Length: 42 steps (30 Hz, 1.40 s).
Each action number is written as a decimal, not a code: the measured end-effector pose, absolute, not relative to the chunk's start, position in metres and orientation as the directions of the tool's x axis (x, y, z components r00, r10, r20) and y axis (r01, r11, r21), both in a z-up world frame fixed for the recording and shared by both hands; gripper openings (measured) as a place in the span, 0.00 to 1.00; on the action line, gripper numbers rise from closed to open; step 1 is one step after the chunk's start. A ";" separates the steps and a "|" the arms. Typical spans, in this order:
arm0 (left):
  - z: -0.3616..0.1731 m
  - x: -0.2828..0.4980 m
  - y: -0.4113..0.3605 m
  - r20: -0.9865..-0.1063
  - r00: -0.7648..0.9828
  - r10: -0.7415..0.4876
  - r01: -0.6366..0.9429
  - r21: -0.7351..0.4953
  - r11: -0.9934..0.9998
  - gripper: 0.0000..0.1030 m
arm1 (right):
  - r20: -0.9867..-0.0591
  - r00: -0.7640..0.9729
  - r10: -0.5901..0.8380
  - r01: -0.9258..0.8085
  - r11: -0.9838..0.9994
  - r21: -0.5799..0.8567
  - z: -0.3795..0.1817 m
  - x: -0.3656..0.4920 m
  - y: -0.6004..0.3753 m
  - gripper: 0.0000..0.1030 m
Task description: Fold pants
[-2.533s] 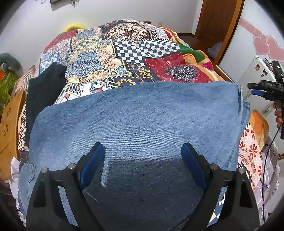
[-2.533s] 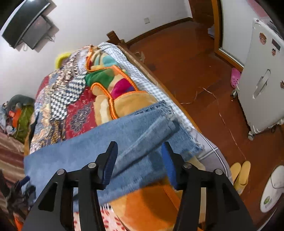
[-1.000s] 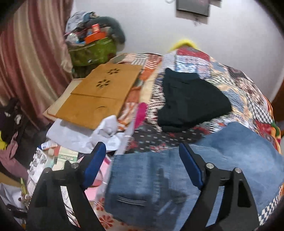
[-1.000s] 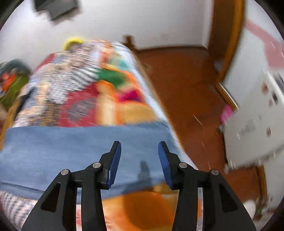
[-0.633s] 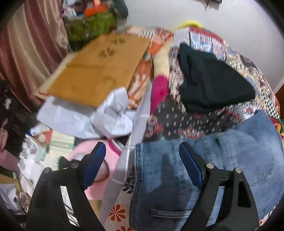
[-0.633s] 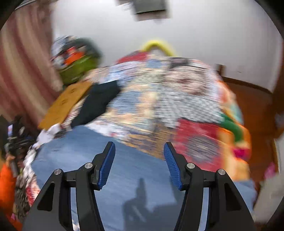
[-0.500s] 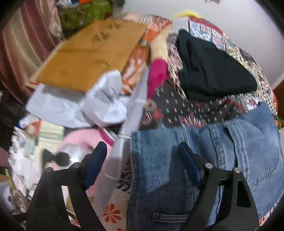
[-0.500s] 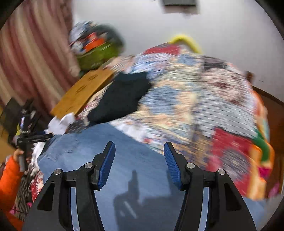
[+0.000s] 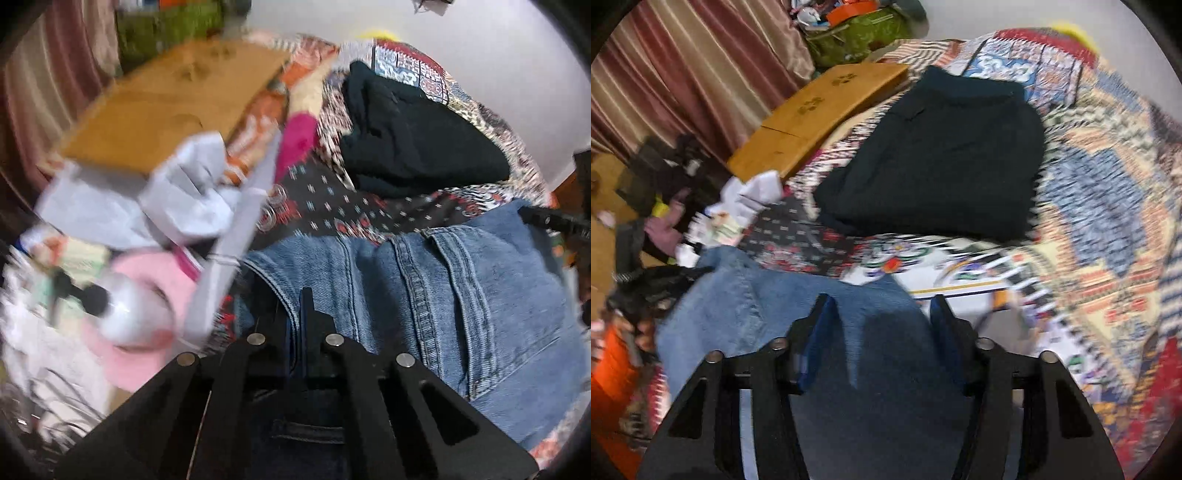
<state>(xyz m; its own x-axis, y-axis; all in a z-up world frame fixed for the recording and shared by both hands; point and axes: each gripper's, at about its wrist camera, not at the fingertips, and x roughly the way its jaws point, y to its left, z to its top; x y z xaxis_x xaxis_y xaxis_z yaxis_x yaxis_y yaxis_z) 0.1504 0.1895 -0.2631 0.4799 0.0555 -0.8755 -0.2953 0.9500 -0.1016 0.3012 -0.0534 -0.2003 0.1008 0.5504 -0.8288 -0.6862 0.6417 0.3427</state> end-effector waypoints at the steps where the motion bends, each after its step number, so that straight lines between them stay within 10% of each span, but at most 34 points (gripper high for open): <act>1: -0.259 0.149 0.185 -0.864 0.492 0.103 -0.293 -0.053 0.955 0.02 | -0.828 0.105 0.551 -0.695 0.636 0.335 -0.199 0.298 -0.051 0.32; 7: -0.224 0.157 0.194 -0.789 0.547 0.280 -0.364 0.078 0.928 0.03 | -0.812 0.237 0.533 -0.753 0.629 0.194 -0.178 0.278 -0.044 0.20; 17: -0.245 0.191 0.216 -0.882 0.432 0.190 -0.351 0.030 0.936 0.10 | -0.830 0.351 0.433 -0.681 0.726 0.091 -0.178 0.298 -0.030 0.25; 22: -0.232 0.160 0.210 -0.870 0.474 0.136 -0.353 -0.046 0.935 0.73 | -0.807 0.368 0.461 -0.657 0.744 0.125 -0.150 0.283 -0.059 0.41; 25: -0.224 0.140 0.208 -0.862 0.493 0.115 -0.364 -0.085 0.928 0.80 | -0.764 0.429 0.482 -0.637 0.761 0.123 -0.123 0.263 -0.095 0.51; 42: -0.278 0.126 0.180 -0.903 0.387 -0.189 -0.444 -0.362 0.820 0.75 | -0.762 0.616 0.198 -0.155 0.979 0.129 -0.129 0.165 -0.339 0.61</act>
<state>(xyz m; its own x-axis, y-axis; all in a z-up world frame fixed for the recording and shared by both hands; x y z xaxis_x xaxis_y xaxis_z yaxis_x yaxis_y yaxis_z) 0.1265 0.1800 -0.2778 0.3870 -0.1889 -0.9025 -0.4437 0.8199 -0.3618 0.1648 -0.3388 -0.1293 0.6165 0.1979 -0.7621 -0.1552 0.9794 0.1288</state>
